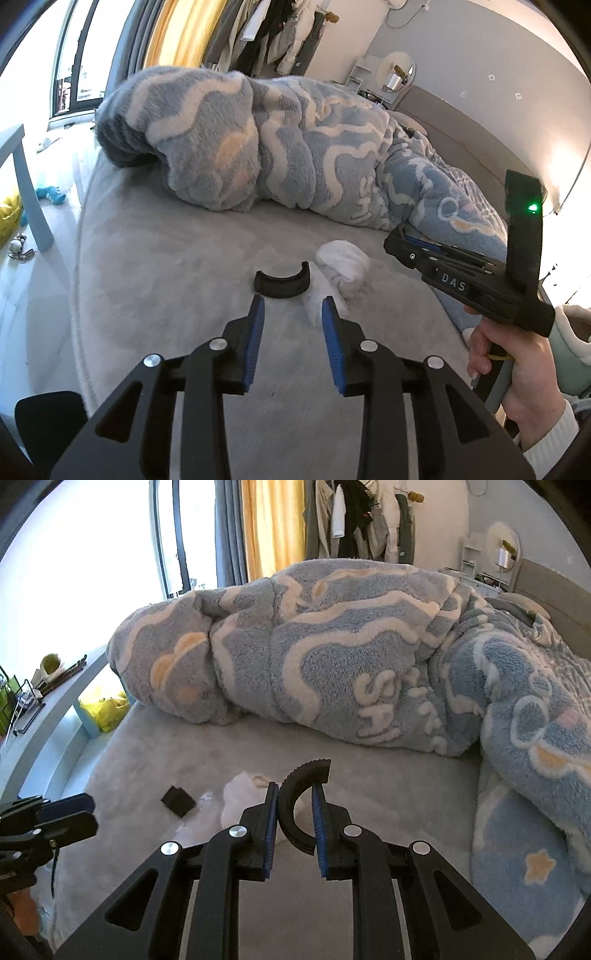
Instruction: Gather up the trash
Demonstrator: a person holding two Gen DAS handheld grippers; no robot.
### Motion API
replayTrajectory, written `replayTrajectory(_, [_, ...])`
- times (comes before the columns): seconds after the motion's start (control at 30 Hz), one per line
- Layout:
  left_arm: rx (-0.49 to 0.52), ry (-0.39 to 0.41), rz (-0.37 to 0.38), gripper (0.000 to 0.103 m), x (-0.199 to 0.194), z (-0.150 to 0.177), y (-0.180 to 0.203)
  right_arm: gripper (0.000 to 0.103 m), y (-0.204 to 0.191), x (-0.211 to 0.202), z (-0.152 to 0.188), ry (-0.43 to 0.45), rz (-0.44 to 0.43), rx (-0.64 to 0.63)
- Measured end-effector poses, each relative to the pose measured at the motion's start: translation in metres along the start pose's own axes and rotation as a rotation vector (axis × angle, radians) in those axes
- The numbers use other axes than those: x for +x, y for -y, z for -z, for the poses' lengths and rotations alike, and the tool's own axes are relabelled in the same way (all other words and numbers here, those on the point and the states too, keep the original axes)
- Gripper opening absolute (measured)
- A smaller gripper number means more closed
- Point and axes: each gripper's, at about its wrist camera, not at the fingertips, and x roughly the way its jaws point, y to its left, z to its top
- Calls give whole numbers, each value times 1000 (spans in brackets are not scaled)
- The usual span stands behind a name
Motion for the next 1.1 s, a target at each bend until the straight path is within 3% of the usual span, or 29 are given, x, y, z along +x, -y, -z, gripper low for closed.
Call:
replayTrajectory(0.2, [-30,-15,30,33,42,-11,10,18,30,15,5,-15,-1,10])
replayTrajectory(0.3, [-34,-25,19,33,59,-14,9,18,50,25,8,-37,-53,68])
replayTrajectory(0.37, [-78,-35,17,25,68,-14,0,18,55,30,10,-49,-54,71])
replayTrajectory(0.53, [-199,-52,114,18,82,-14,-18,18,69,36,12,-71,-81,104])
replayTrajectory(0.77, [-202,-35,117,10,74,-17,-20,18,68,29,10,-57,-84,106])
replayTrajectory(1.1, [-147,0,66,8,40,-18,-16,18,55,8,4,-27,-84,93])
